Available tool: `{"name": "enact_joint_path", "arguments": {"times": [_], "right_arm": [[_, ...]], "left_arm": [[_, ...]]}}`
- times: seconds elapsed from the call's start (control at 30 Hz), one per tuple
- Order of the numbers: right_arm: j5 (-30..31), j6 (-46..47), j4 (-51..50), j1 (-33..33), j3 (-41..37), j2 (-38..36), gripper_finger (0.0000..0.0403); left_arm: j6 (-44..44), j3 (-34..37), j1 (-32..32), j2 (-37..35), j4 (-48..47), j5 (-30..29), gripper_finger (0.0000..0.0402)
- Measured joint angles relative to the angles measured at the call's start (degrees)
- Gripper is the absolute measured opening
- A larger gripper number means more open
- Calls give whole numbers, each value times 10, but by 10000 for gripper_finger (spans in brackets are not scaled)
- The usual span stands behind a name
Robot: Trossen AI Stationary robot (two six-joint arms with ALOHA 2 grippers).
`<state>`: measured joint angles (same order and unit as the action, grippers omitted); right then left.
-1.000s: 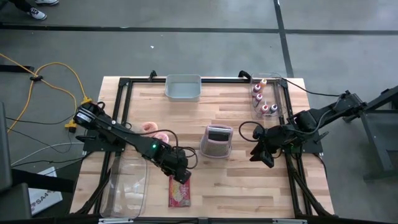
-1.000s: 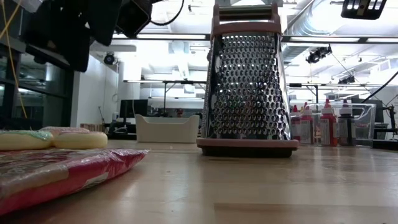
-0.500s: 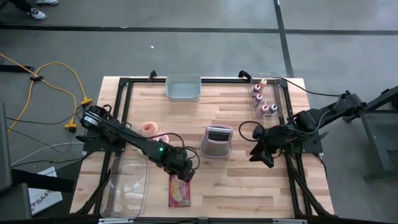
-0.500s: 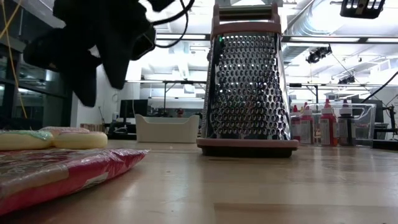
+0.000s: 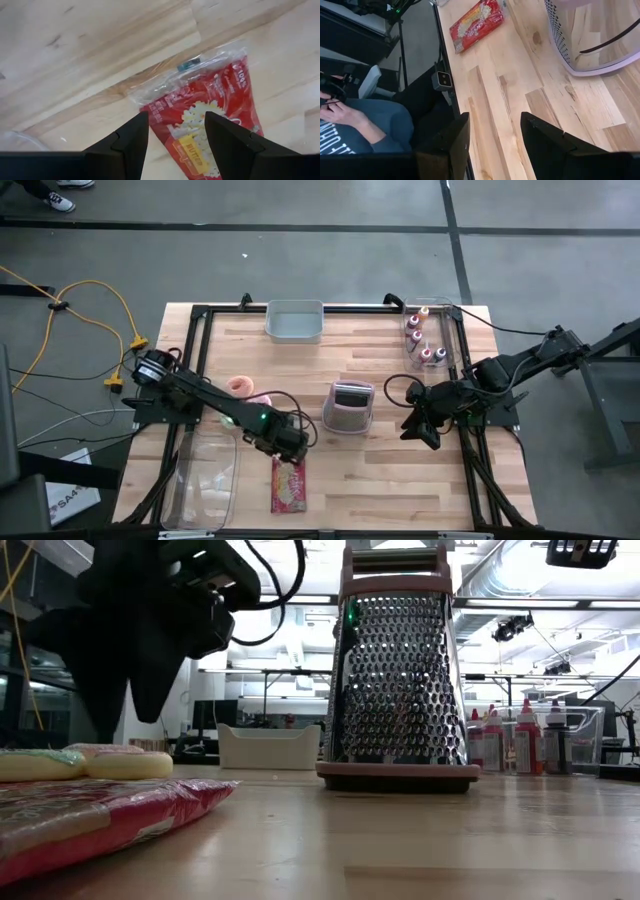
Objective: Pick & Place Food Item
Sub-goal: Put the popcorn pack into the left transparent bin
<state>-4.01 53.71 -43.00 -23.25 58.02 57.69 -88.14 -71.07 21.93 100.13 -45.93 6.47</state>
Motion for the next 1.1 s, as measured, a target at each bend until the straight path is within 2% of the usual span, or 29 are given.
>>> {"name": "enact_joint_path", "arguments": {"times": [0.23, 0.47, 0.7, 0.9, 1.1], "right_arm": [[0, 0, 0, 0, 0, 0, 165], [0, 0, 0, 0, 0, 0, 165], [0, 0, 0, 0, 0, 0, 165], [0, 0, 0, 0, 0, 0, 165], [0, 0, 0, 0, 0, 0, 165]], "left_arm": [[-51, 0, 24, 1, 9, -37, 181], [-89, 0, 48, 1, 65, -45, 149], [-104, 0, 64, 1, 72, -52, 145], [-95, -23, 73, 1, 61, -70, 145], [-81, -80, 77, 1, -14, -92, 145]]}}
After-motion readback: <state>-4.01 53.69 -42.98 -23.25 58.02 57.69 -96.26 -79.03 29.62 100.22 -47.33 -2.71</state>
